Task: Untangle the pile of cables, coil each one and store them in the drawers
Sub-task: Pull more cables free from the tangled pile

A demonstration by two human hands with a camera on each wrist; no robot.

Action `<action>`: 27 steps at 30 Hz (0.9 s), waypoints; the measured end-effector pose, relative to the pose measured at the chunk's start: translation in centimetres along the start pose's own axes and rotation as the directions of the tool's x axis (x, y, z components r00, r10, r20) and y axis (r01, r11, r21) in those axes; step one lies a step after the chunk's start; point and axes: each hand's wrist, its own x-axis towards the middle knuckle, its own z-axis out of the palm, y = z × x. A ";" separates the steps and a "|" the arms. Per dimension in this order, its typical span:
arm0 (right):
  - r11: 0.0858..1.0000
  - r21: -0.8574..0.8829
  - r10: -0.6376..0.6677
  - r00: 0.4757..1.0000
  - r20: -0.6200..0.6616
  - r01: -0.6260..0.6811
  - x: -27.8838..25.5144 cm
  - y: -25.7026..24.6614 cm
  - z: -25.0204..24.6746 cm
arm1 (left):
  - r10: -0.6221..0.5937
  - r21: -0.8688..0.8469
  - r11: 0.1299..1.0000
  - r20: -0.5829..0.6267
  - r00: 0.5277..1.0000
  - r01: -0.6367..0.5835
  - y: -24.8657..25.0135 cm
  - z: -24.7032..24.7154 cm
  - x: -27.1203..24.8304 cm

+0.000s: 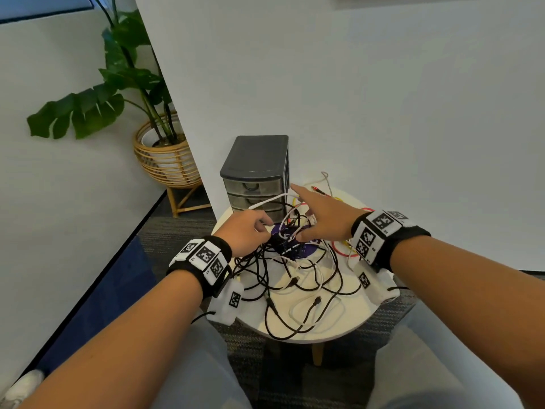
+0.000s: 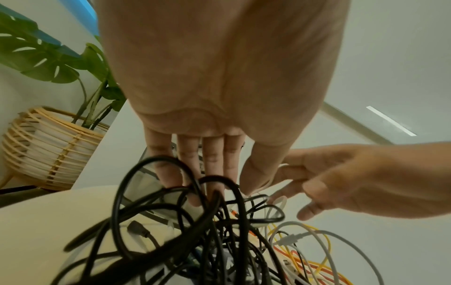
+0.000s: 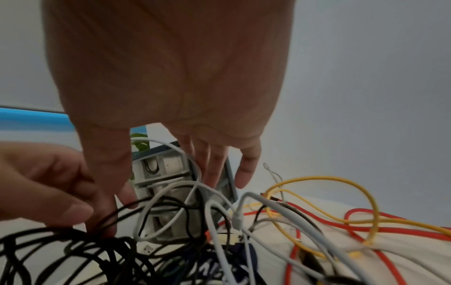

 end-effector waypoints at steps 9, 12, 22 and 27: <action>0.934 -0.287 -0.285 0.927 -0.243 0.212 0.1 -2.2 -2.0 | -0.008 0.231 0.973 0.136 0.991 -0.024 0.3 0.5 -0.1; 0.930 -0.276 -0.340 0.848 -0.406 0.241 0.3 -3.5 -4.3 | -0.036 0.275 0.961 0.101 0.994 0.007 0.1 0.2 -0.2; 0.934 -0.264 -0.357 0.637 -0.683 0.241 -0.2 -6.4 -10.7 | -0.141 0.146 0.979 -0.018 0.990 0.142 0.3 -0.7 -0.8; 0.963 -0.192 -0.266 0.773 -0.576 0.189 -0.4 -5.3 -9.5 | -0.105 0.099 0.989 -0.039 0.994 0.108 0.6 -1.3 -1.0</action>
